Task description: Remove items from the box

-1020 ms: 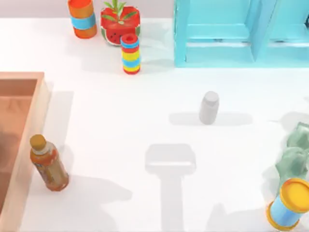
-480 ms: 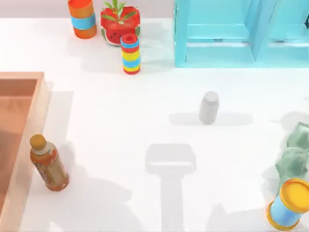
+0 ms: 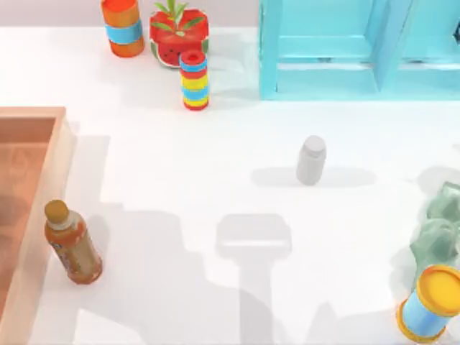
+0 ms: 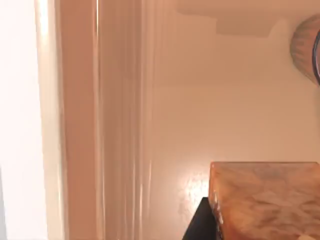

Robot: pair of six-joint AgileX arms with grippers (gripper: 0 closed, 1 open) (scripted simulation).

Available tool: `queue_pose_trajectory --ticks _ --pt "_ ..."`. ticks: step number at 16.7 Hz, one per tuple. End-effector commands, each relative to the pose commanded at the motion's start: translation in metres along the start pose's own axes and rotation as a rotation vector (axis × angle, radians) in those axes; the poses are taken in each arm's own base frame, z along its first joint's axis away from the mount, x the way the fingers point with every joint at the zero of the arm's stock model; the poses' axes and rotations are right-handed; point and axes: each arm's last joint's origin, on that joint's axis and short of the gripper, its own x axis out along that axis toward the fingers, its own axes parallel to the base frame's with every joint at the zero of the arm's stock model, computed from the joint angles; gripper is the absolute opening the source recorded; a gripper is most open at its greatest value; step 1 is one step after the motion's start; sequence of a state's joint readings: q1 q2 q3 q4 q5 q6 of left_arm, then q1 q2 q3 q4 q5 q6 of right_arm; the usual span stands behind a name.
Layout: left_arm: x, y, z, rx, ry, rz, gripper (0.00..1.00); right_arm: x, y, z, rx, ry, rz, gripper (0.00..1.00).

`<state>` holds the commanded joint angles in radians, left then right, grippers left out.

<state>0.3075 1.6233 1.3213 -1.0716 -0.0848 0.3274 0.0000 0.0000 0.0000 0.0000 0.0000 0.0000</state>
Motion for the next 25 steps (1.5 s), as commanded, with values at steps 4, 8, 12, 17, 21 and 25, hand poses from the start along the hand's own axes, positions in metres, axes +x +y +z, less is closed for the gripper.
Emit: queue_pose_trajectory --ticks 4,8,12,17,21,25 --pt "-0.013 -0.003 -0.021 0.015 0.127 -0.101 0.0 0.0 0.0 0.0 0.0 0.0 0.0 1.0" --pt "-0.016 -0.004 -0.031 0.014 0.158 -0.144 0.0 0.0 0.0 0.0 0.0 0.0 0.0 1.0" --pt "-0.015 -0.005 -0.029 0.019 0.159 -0.142 0.0 0.0 0.0 0.0 0.0 0.0 0.0 1.0" --pt "-0.006 -0.037 0.006 0.038 0.168 -0.151 0.0 0.0 0.0 0.0 0.0 0.0 0.0 1.0" --pt "0.007 -0.108 0.051 0.071 0.161 -0.141 0.0 0.0 0.0 0.0 0.0 0.0 0.0 1.0" --pt "0.017 -0.199 0.079 0.056 0.121 -0.152 0.0 0.0 0.0 0.0 0.0 0.0 0.0 1.0"
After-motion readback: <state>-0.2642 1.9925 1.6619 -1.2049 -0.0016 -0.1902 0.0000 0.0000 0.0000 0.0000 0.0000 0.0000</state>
